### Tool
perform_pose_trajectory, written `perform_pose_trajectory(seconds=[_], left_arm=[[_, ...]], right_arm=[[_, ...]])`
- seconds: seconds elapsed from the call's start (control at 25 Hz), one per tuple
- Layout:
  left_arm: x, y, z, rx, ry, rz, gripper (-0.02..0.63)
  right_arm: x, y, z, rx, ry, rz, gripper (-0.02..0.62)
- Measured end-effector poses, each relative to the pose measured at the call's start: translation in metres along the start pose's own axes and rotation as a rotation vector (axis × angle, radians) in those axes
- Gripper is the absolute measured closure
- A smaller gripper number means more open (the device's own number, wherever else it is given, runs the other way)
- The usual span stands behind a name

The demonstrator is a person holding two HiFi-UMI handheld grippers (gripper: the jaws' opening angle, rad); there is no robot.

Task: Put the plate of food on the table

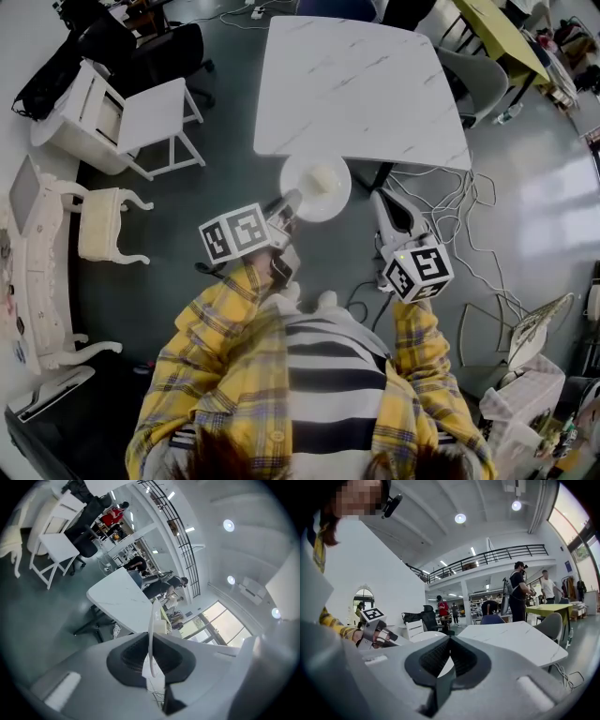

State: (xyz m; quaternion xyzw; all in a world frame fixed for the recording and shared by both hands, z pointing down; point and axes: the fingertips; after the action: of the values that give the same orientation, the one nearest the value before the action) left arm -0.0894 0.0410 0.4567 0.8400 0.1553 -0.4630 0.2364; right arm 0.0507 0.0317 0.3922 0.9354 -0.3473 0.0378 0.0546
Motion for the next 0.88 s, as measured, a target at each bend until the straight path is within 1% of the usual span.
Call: perform_pose_trajectory(seconds=[0.08,0.32,0.56,0.76,0.88], left_arm=[[0.003,0.008,0.001,-0.005,0.044,0.0,0.588],[0.013,0.028,-0.004,-0.026,0.138,-0.004,0.588],[0.015,0.037,-0.009,-0.042,0.214,0.01,0.588],[0.01,0.039,-0.006,-0.05,0.256,0.017,0.588],[0.005,0.041,-0.005,-0.056,0.248,0.017,0.588]], right_arm=[[0.001,0.006,-0.002,-0.014,-0.001,0.008,0.598],[0.015,0.016,-0.005,-0.038,0.005,0.015,0.598],[0.024,0.015,-0.007,-0.047,0.021,0.008,0.597],[0.025,0.02,-0.012,-0.06,0.027,0.004,0.598],[0.023,0.025,-0.014,-0.065,0.028,0.004,0.598]])
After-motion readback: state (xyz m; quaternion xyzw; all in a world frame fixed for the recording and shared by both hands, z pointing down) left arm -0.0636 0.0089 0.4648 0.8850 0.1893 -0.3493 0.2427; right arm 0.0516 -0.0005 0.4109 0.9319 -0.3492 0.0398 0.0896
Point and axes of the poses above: the fingertips, and each gripper's own axes: y forward along the fingers, x to its right, z out of its top, and after that the axes turned 4 degrees about x, right-handed
